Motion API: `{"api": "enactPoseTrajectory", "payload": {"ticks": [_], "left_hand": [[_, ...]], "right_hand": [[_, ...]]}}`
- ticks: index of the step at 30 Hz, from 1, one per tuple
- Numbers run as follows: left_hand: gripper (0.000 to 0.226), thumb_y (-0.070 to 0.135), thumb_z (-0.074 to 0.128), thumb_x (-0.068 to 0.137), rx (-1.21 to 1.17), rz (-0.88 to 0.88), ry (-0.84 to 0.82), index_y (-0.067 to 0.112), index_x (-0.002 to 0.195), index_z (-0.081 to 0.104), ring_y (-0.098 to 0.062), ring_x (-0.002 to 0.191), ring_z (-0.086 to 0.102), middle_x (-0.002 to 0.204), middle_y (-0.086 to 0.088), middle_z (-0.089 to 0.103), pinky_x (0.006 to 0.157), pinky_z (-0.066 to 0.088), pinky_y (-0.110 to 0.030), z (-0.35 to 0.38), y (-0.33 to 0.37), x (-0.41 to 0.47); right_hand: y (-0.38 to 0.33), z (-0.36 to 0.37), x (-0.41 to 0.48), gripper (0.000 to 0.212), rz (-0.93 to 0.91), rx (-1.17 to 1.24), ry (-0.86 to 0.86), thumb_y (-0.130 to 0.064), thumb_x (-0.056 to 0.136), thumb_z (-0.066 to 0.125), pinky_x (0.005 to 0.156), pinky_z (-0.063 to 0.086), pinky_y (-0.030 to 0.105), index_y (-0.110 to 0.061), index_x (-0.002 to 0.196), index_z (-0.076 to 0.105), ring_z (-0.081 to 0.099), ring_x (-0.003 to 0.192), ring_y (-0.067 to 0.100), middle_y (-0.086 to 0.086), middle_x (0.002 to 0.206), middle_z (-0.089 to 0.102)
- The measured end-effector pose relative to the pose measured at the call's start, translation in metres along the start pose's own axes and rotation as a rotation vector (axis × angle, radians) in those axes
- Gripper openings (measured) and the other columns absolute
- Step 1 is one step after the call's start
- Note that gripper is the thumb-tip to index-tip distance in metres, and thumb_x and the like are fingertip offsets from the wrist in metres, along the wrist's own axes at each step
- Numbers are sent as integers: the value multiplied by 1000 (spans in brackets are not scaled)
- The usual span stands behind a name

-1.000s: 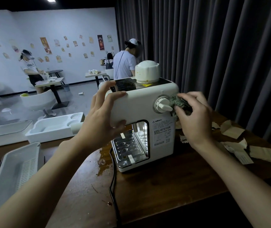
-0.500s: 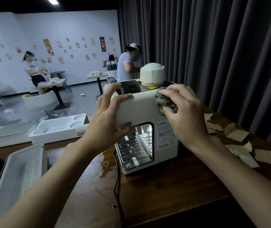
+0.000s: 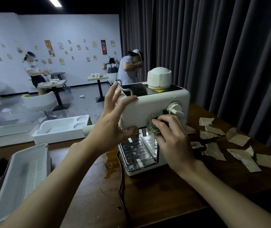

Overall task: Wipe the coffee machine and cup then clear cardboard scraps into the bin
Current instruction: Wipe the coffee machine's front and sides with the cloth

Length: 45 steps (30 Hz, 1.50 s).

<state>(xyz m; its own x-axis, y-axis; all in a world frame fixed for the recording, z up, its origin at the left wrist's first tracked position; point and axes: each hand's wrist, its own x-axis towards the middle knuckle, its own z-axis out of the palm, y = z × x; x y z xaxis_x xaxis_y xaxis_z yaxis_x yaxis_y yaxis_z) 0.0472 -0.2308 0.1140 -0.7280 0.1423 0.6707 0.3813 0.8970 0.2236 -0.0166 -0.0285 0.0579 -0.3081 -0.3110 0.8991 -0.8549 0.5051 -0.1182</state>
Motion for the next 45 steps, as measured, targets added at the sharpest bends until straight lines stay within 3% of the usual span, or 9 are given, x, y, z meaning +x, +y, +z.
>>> {"api": "enactPoseTrajectory", "payload": {"ticks": [4, 9, 15, 19, 27, 31, 35, 40, 45], "left_hand": [[83, 21, 83, 77, -31, -35, -10, 38, 144, 37, -27, 150, 17, 163, -3, 3, 113, 26, -32, -1, 1, 2], [100, 24, 86, 73, -19, -26, -23, 40, 150, 23, -16, 147, 16, 165, -1, 5, 110, 29, -34, -4, -2, 1], [102, 26, 90, 69, -41, -2, -10, 29, 149, 27, -19, 151, 19, 164, -1, 9, 109, 38, -33, -4, -7, 1], [98, 24, 89, 68, -94, -33, -50, 34, 147, 30, -19, 151, 20, 164, 5, 7, 108, 35, -27, -7, -6, 0], [59, 22, 42, 84, -437, -224, -33, 35, 142, 50, -2, 149, 21, 161, 18, 22, 104, 30, -6, -20, 6, 1], [52, 40, 35, 95, -448, -235, -7, 33, 143, 51, 2, 147, 24, 160, 20, 27, 118, 27, -32, -20, 5, 0], [46, 39, 32, 101, -406, -219, 12, 36, 143, 51, 7, 145, 24, 159, 22, 28, 113, 25, -20, -17, 3, -1], [45, 45, 37, 100, -295, -222, -15, 37, 143, 49, -1, 140, 34, 159, 20, 24, 102, 33, -14, -19, 10, -1], [38, 41, 50, 101, -53, -280, 93, 21, 133, 49, -15, 123, 46, 148, 5, 35, 95, 47, -35, -13, 34, 12]], "right_hand": [[-2, -5, 28, 47, 67, 32, 71, 9, 72, 71, 91, 51, 47, -1, 117, 64, 59, 105, 36, 18, 113, 60], [-12, -5, 47, 53, 143, 60, 168, 6, 72, 74, 95, 42, 31, -3, 122, 59, 57, 104, 30, 14, 109, 61], [-16, -3, 38, 42, -92, 22, 34, 10, 75, 69, 95, 46, 39, 0, 115, 67, 57, 104, 33, 16, 107, 62], [-18, -3, 50, 46, 106, 120, 190, 5, 74, 74, 98, 42, 30, -3, 118, 65, 55, 106, 25, 11, 110, 61], [-28, 3, 40, 44, -76, 130, 2, 9, 74, 72, 91, 49, 39, 0, 116, 67, 56, 102, 29, 13, 107, 60], [-36, 8, 44, 47, 50, 171, 119, 8, 72, 75, 95, 46, 32, -1, 118, 65, 54, 104, 26, 11, 109, 58], [-37, 12, 31, 49, -169, 120, -96, 14, 69, 71, 92, 48, 36, -2, 115, 67, 53, 105, 28, 12, 109, 60], [-28, -4, 39, 48, -121, 235, -232, 10, 72, 68, 99, 44, 32, -5, 117, 66, 51, 110, 24, 10, 116, 54], [-21, -31, 45, 53, 100, 325, -131, 3, 74, 68, 99, 41, 24, -8, 126, 61, 54, 110, 18, 3, 115, 59]]}}
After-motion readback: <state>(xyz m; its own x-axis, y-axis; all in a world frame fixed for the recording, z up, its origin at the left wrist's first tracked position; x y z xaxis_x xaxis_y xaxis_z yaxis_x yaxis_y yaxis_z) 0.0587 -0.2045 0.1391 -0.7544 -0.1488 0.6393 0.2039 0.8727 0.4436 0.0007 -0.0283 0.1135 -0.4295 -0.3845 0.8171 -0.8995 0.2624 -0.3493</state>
